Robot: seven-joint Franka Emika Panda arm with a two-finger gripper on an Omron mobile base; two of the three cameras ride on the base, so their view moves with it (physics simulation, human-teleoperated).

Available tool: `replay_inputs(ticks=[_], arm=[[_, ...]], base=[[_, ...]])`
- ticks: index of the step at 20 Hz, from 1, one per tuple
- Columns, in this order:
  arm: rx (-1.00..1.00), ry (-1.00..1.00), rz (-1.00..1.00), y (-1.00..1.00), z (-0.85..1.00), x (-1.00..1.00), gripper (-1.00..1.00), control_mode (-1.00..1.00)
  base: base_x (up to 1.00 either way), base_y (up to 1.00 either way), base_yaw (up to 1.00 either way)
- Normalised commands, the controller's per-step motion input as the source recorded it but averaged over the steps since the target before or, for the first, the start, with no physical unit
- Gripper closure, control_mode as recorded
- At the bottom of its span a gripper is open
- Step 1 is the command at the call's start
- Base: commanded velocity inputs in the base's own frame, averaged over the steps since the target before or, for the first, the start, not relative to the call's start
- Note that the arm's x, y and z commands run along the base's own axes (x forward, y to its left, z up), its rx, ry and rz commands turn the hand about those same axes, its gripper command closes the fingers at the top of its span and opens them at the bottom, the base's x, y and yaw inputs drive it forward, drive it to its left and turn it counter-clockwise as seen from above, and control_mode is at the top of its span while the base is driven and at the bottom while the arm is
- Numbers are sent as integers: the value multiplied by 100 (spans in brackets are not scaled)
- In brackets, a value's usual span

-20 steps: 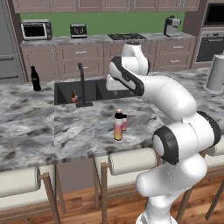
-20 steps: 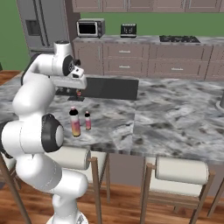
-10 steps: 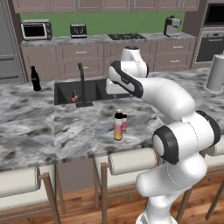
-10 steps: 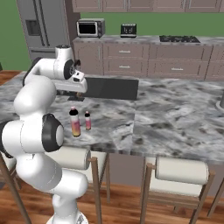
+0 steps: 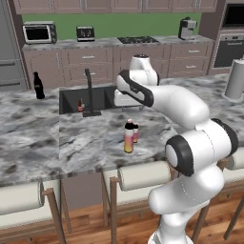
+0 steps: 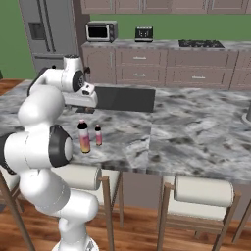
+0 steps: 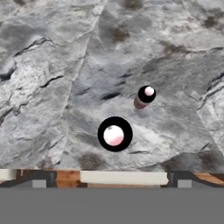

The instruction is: Place the large bottle from the dining counter next to the other large bottle outside the sink, and place the small bottle from the dining counter next to the other small bottle inside the sink.

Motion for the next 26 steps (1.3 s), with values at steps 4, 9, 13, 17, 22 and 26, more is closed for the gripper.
replay_inputs(ticks=[4,9,13,17,22,26], arm=[[0,3,0,1,-15,9,-100,-100],[-1,5,0,0,-15,4,-100,-100],[-1,2,0,0,-20,1,-100,-100],[0,0,0,0,-23,4,-100,-100],[0,1,0,0,-14,9,-100,-100],[0,6,0,0,0,14,-100,-100]], base=[[0,0,0],[0,0,0],[0,0,0],[0,0,0],[0,0,0],[0,0,0]])
